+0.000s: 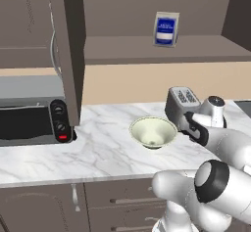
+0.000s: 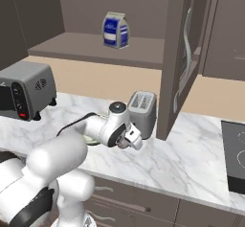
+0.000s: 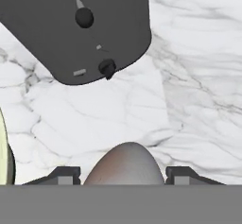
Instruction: Pick the egg and butter from the fridge and place them by the bowl for mixing.
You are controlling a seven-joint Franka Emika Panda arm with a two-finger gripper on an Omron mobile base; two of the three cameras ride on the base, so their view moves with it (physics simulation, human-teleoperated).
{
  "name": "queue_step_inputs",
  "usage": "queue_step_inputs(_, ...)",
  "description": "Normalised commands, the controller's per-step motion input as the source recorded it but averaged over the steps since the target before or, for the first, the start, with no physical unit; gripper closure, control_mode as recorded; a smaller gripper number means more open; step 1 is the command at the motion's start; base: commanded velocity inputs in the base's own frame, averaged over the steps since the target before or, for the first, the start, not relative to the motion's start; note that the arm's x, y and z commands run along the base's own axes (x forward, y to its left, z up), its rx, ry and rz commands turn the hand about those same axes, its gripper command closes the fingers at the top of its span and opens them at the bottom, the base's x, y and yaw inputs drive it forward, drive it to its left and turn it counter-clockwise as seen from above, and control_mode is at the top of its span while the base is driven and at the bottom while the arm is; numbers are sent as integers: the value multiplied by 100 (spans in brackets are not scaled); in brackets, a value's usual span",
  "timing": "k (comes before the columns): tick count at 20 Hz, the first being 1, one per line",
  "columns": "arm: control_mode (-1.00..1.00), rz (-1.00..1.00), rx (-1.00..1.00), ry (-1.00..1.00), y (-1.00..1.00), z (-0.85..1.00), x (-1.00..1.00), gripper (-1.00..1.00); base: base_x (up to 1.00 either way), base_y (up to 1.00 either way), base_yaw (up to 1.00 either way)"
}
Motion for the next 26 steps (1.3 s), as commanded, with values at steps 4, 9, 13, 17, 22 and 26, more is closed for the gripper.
queue_step_inputs(4, -100, 0, 7, 3, -7, -29, 10, 100, 0, 0, 0)
queue_step_inputs(9, -100, 2, 10, 0, 0, -20, 6, 100, 0, 0, 0)
queue_step_inputs(13, -100, 1, 9, 0, 0, -15, 2, 100, 0, 0, 0)
queue_step_inputs(17, -100, 0, 5, 0, 0, -15, 5, 100, 0, 0, 0)
queue_step_inputs(22, -100, 0, 5, 0, 0, -12, 16, 100, 0, 0, 0)
queue_step_inputs(26, -100, 0, 2, 0, 0, -16, 14, 100, 0, 0, 0)
